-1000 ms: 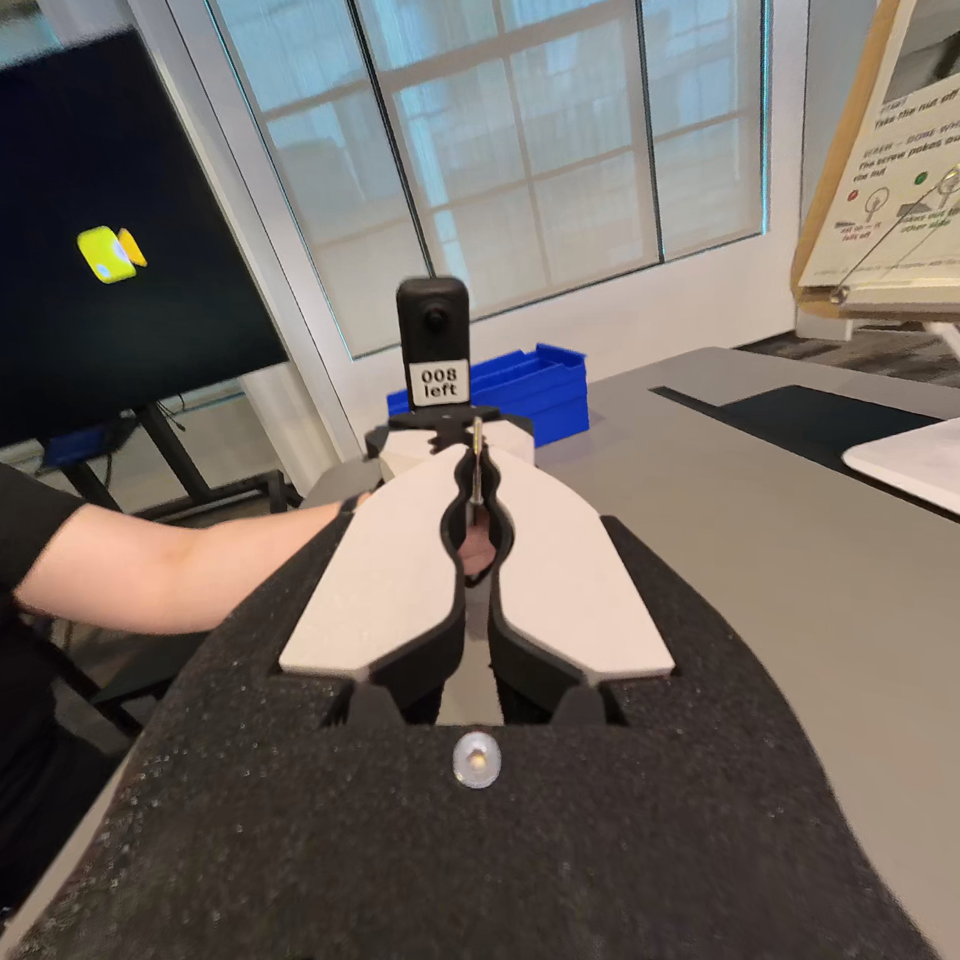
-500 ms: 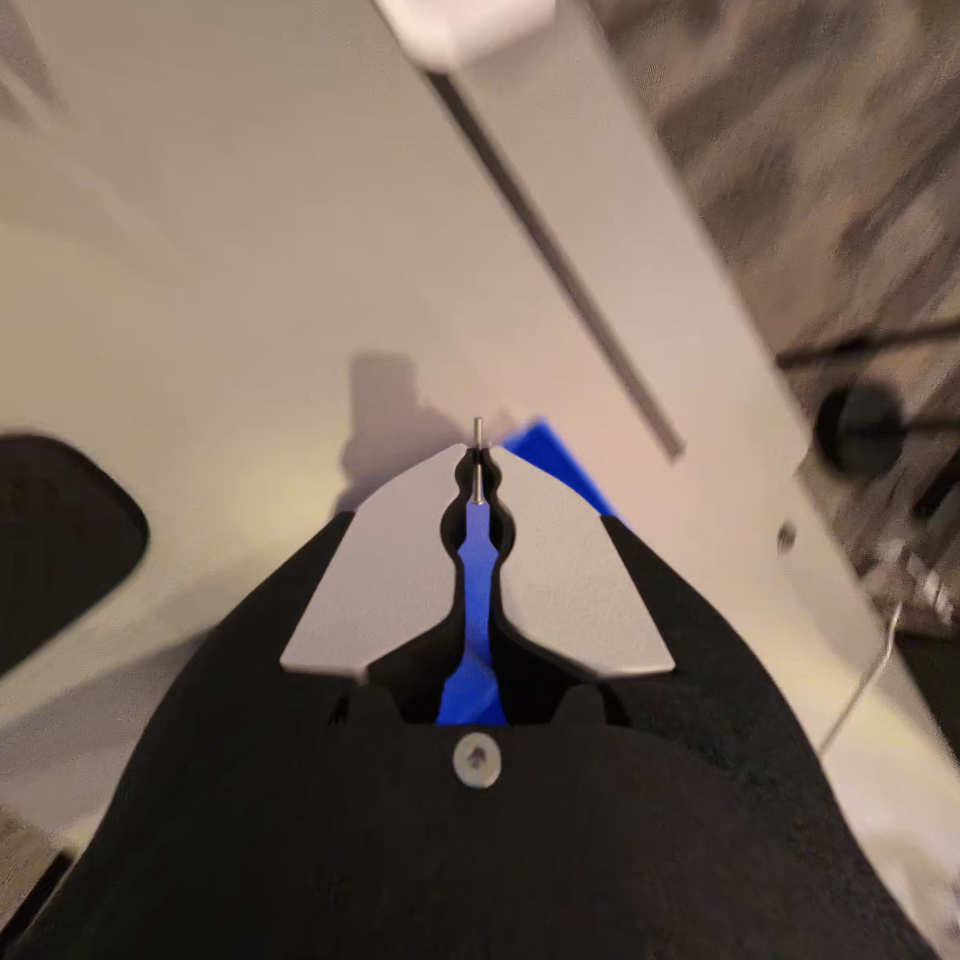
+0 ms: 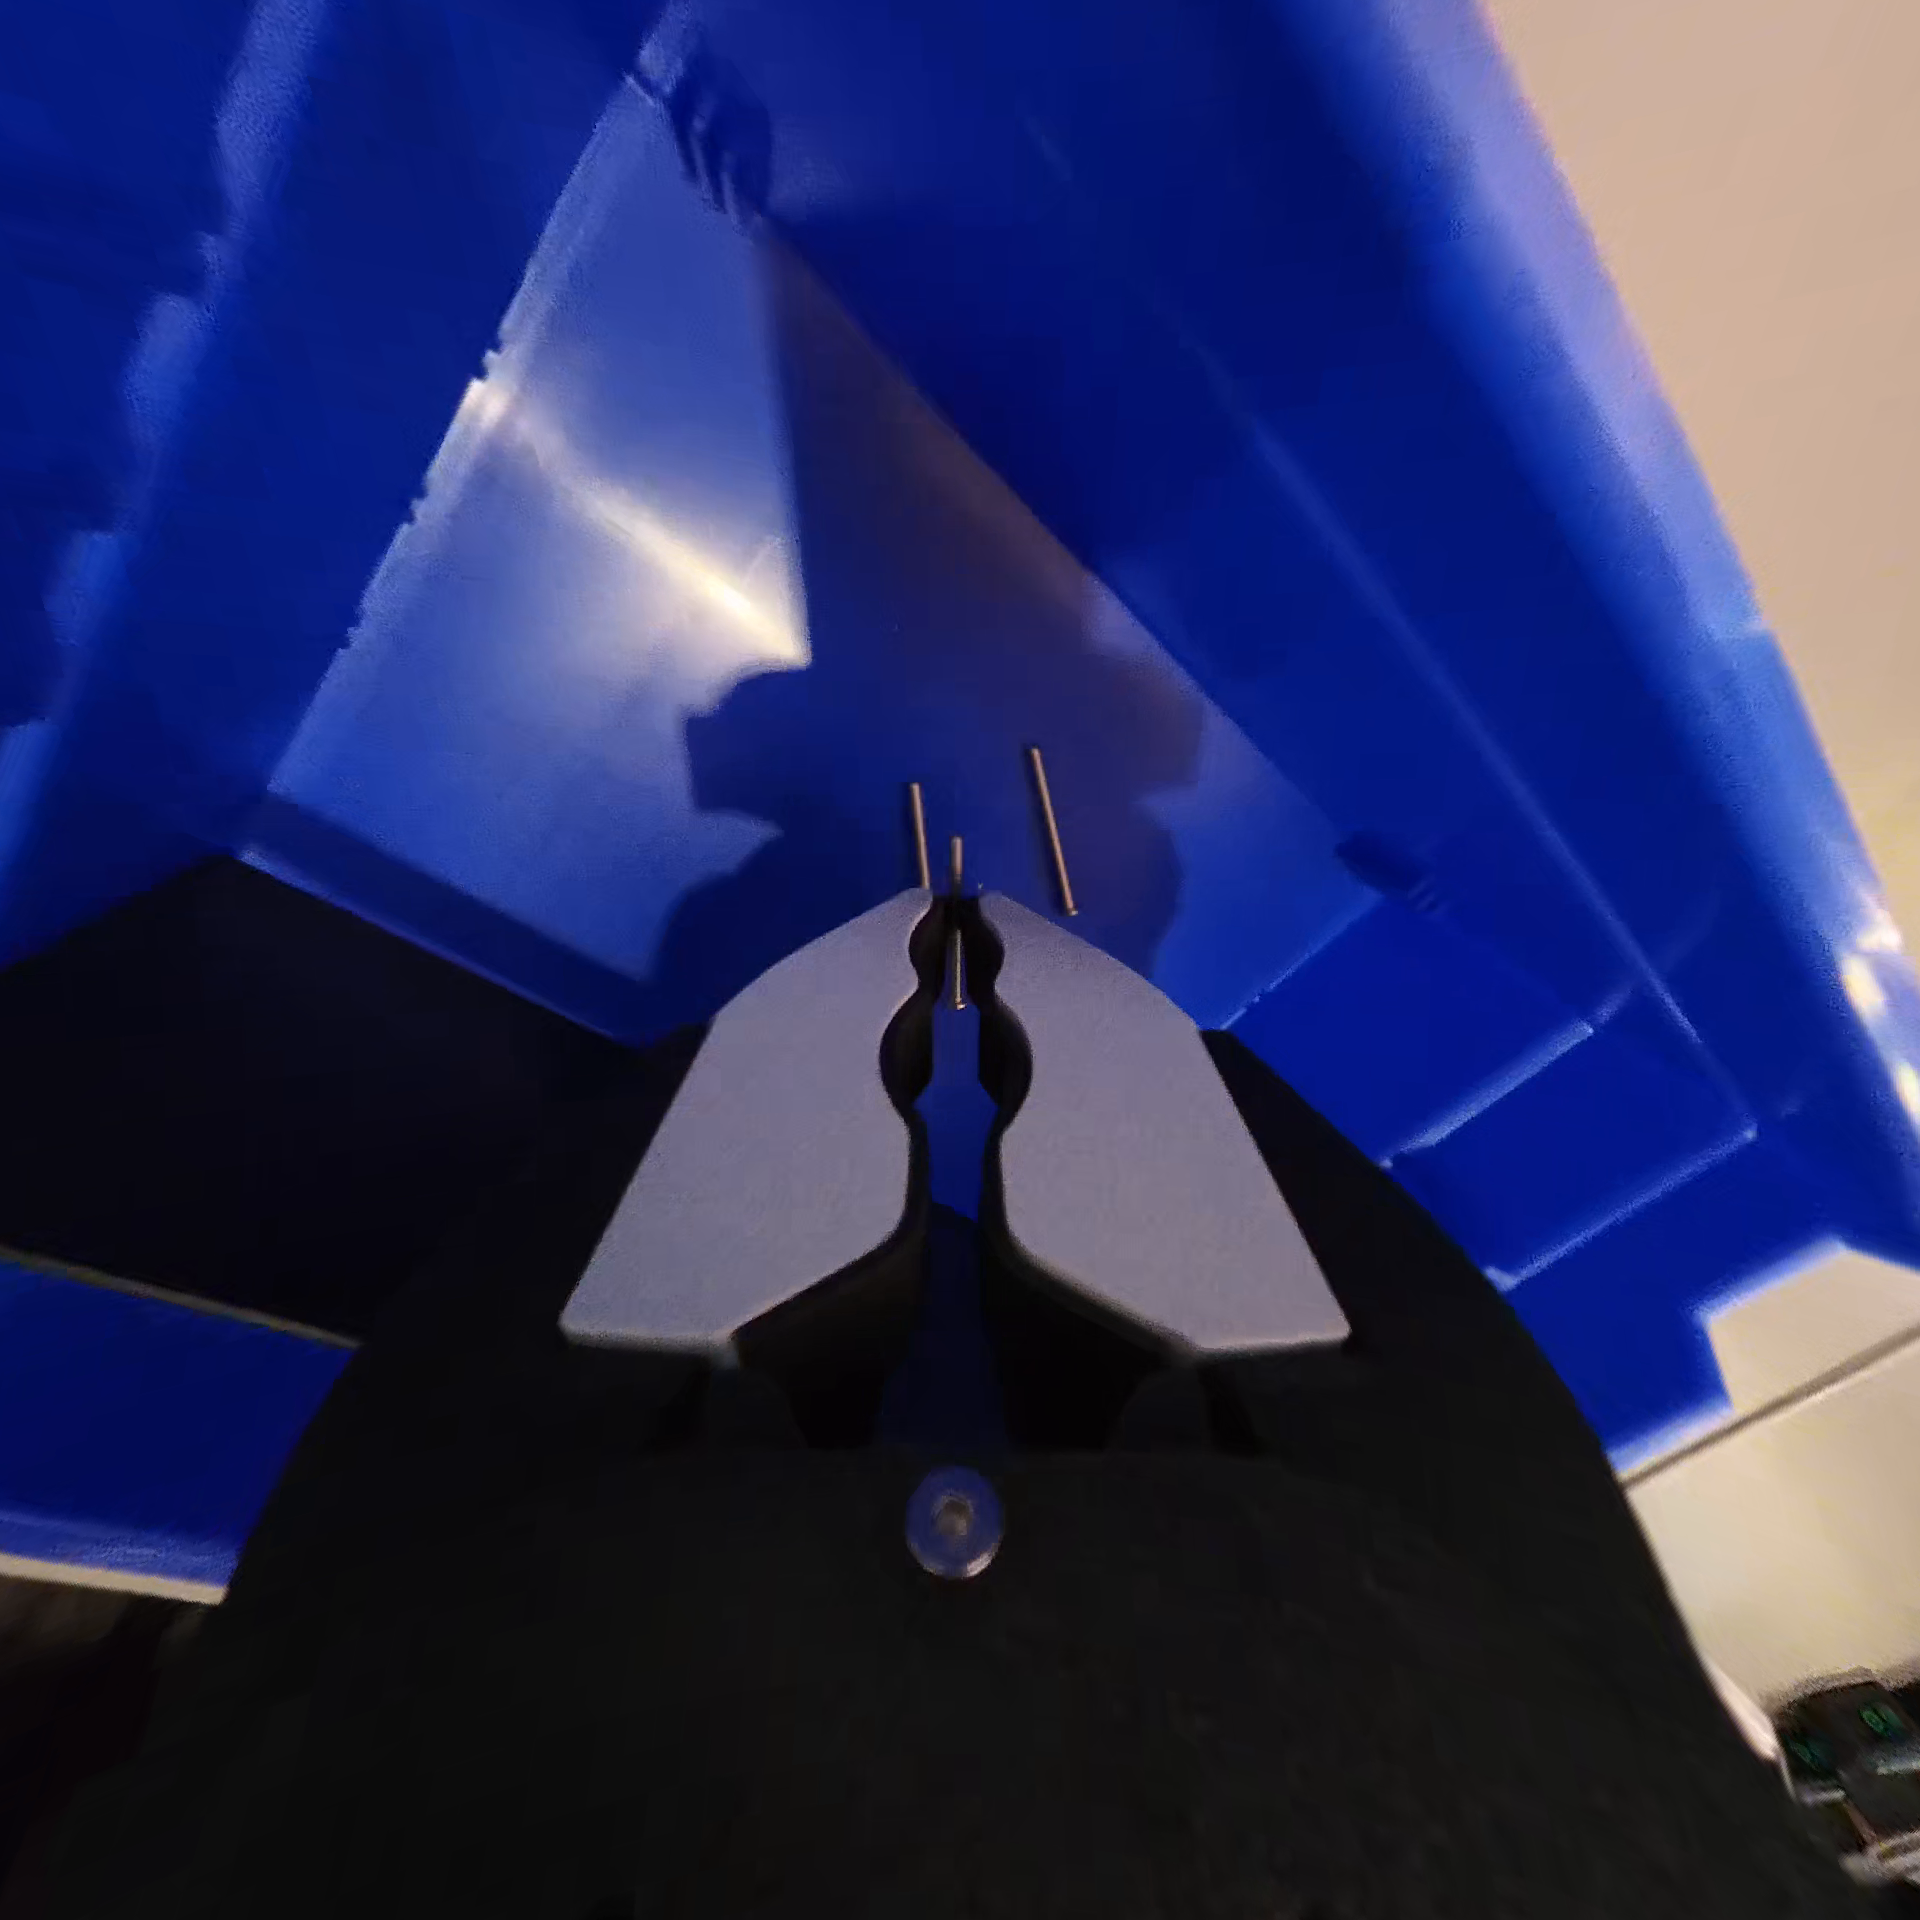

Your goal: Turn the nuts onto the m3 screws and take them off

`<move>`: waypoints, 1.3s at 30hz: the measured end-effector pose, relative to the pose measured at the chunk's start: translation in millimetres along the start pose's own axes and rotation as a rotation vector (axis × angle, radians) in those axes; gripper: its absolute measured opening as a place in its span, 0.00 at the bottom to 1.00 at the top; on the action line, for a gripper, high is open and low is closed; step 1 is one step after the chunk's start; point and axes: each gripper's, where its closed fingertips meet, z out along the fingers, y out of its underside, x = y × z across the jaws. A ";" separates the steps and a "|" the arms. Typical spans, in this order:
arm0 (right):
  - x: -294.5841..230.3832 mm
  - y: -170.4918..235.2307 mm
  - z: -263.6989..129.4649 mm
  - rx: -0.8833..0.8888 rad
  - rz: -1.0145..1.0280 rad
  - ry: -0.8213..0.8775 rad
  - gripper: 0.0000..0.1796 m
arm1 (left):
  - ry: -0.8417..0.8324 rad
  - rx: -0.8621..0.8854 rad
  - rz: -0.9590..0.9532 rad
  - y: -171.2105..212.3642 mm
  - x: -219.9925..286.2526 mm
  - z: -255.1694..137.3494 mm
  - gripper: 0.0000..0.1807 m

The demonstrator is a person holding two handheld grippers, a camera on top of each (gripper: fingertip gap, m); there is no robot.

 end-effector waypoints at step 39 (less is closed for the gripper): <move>-221.2 -206.9 -295.3 1.674 0.006 0.174 0.19 | -0.275 0.065 0.128 -13.9 -30.1 -12.8 0.06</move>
